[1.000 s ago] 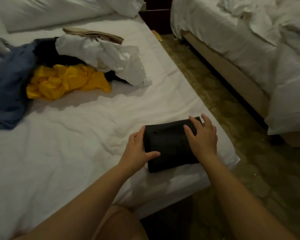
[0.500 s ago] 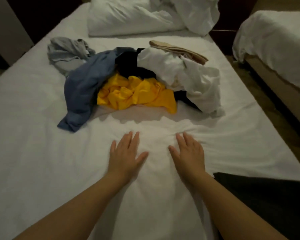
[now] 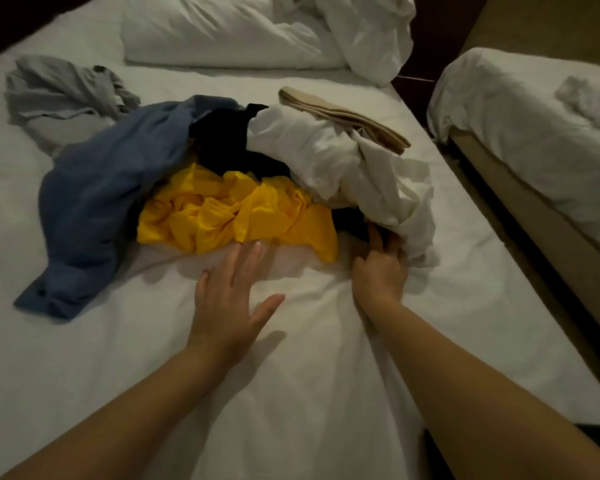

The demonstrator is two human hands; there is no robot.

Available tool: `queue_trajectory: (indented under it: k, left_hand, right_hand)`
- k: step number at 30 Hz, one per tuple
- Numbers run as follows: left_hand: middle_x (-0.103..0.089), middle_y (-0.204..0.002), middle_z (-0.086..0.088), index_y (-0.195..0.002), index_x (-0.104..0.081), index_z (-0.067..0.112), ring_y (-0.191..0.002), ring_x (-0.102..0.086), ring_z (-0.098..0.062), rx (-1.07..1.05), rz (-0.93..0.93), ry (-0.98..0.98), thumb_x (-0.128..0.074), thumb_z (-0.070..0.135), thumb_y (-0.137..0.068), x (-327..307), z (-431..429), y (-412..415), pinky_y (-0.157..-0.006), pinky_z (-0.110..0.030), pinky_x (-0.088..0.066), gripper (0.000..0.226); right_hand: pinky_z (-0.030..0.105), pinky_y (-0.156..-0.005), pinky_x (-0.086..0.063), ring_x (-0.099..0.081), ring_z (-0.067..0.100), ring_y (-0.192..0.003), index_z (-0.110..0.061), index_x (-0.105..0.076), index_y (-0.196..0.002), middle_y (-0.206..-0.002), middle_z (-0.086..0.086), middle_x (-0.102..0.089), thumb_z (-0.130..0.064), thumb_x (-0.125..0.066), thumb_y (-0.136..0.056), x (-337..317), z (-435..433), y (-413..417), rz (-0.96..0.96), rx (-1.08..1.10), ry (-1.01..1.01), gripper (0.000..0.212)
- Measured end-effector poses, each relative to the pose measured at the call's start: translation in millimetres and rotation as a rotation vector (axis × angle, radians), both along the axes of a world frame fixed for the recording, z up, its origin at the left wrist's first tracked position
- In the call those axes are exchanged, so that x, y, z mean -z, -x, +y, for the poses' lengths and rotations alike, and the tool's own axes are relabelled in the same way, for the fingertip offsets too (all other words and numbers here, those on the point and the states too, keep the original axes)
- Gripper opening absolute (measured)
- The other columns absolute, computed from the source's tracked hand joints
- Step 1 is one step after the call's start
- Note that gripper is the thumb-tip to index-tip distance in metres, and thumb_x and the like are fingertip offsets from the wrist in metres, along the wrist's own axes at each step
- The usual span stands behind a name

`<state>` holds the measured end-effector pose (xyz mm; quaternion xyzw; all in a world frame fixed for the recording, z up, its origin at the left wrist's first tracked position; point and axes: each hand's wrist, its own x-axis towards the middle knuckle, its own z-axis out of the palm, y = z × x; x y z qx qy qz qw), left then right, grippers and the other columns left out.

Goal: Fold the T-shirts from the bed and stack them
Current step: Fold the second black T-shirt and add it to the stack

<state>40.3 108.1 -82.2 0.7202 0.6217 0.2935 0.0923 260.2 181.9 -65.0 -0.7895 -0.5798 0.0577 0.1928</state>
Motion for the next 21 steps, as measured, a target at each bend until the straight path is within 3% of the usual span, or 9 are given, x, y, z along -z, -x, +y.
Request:
queue_trajectory:
  k: [4,7,9,11,14,16,17,19,21]
  left_hand:
    - [-0.034,-0.148,-0.013,-0.143,-0.020,0.029,-0.130,-0.027,-0.021,0.050,-0.033,-0.035,-0.020,0.072,-0.085,-17.7,2.3,-15.3,-0.099,-0.058,-0.036,0.073]
    - [-0.026,-0.152,-0.009,-0.144,-0.014,0.036,-0.134,-0.021,-0.017,0.081,-0.068,-0.069,-0.022,0.074,-0.083,-34.4,8.8,-21.8,-0.105,-0.055,-0.029,0.073]
    - [-0.025,-0.152,-0.009,-0.144,-0.014,0.036,-0.135,-0.020,-0.018,0.093,-0.054,-0.098,-0.026,0.073,-0.083,-48.4,17.0,-22.5,-0.104,-0.051,-0.028,0.073]
    - [-0.027,-0.151,-0.012,-0.144,-0.017,0.033,-0.134,-0.023,-0.021,0.102,-0.014,-0.121,-0.030,0.071,-0.083,-64.4,28.0,-22.1,-0.102,-0.048,-0.032,0.074]
    - [-0.023,-0.153,-0.011,-0.144,-0.013,0.036,-0.136,-0.027,-0.028,0.125,-0.001,-0.122,-0.027,0.075,-0.081,-93.1,46.6,-21.4,-0.102,-0.047,-0.034,0.075]
    - [-0.015,-0.155,-0.008,-0.143,-0.006,0.043,-0.139,-0.023,-0.028,0.141,0.001,-0.138,-0.026,0.079,-0.077,-113.6,58.2,-20.3,-0.105,-0.046,-0.032,0.078]
    - [-0.008,-0.157,-0.005,-0.142,-0.002,0.048,-0.141,-0.016,-0.025,0.152,-0.014,-0.124,-0.030,0.078,-0.075,-123.7,63.5,-18.6,-0.108,-0.043,-0.029,0.078]
    - [0.002,-0.157,0.003,-0.136,0.006,0.052,-0.143,-0.007,-0.019,0.182,-0.047,-0.101,-0.039,0.072,-0.074,-141.0,74.6,-13.5,-0.111,-0.038,-0.024,0.079]
    - [0.003,-0.157,0.006,-0.133,0.007,0.054,-0.143,-0.007,-0.016,0.204,-0.083,-0.118,-0.045,0.066,-0.074,-155.2,83.5,-6.3,-0.110,-0.035,-0.025,0.079]
  right_hand:
    - [0.044,-0.092,-0.038,-0.047,0.041,-0.113,-0.009,-0.056,-0.124,-0.124,0.021,-0.051,-0.035,-0.059,-0.082,-8.2,-8.4,1.0,0.111,-0.014,-0.334,0.049]
    - [0.044,-0.093,-0.042,-0.048,0.036,-0.111,-0.008,-0.052,-0.124,-0.123,0.019,-0.047,-0.038,-0.070,-0.075,-29.4,-4.5,-13.0,0.203,0.046,-0.523,0.060]
    - [0.042,-0.100,-0.041,-0.039,0.031,-0.125,-0.016,-0.037,-0.138,-0.140,0.015,-0.032,-0.035,-0.074,-0.075,-51.8,6.1,-21.9,0.314,0.049,-0.441,0.075]
    - [0.037,-0.098,-0.039,-0.036,0.026,-0.131,-0.029,-0.026,-0.145,-0.150,0.007,-0.025,-0.035,-0.066,-0.083,-72.7,21.6,-25.9,0.346,0.005,-0.253,0.074]
    - [0.032,-0.083,-0.041,-0.052,0.030,-0.112,-0.029,-0.048,-0.134,-0.131,0.009,-0.053,-0.026,-0.045,-0.095,-99.4,46.0,-15.2,0.400,-0.013,-0.158,0.039]
    - [0.031,-0.079,-0.042,-0.056,0.028,-0.103,-0.021,-0.056,-0.124,-0.120,0.012,-0.060,-0.021,-0.042,-0.095,-113.0,60.6,-4.1,0.532,0.014,-0.194,0.032]
    - [0.030,-0.078,-0.043,-0.056,0.026,-0.102,-0.021,-0.051,-0.129,-0.120,0.012,-0.059,-0.022,-0.047,-0.094,-120.9,66.9,0.1,0.627,0.007,-0.205,0.035]
    - [0.032,-0.078,-0.044,-0.053,0.030,-0.111,-0.027,-0.026,-0.144,-0.131,0.013,-0.052,-0.031,-0.062,-0.087,-138.6,78.0,8.5,0.743,-0.042,-0.165,0.068]
    - [0.036,-0.086,-0.046,-0.048,0.033,-0.122,-0.029,-0.018,-0.147,-0.140,0.012,-0.044,-0.035,-0.073,-0.078,-151.6,91.4,17.1,0.712,-0.151,-0.018,0.089]
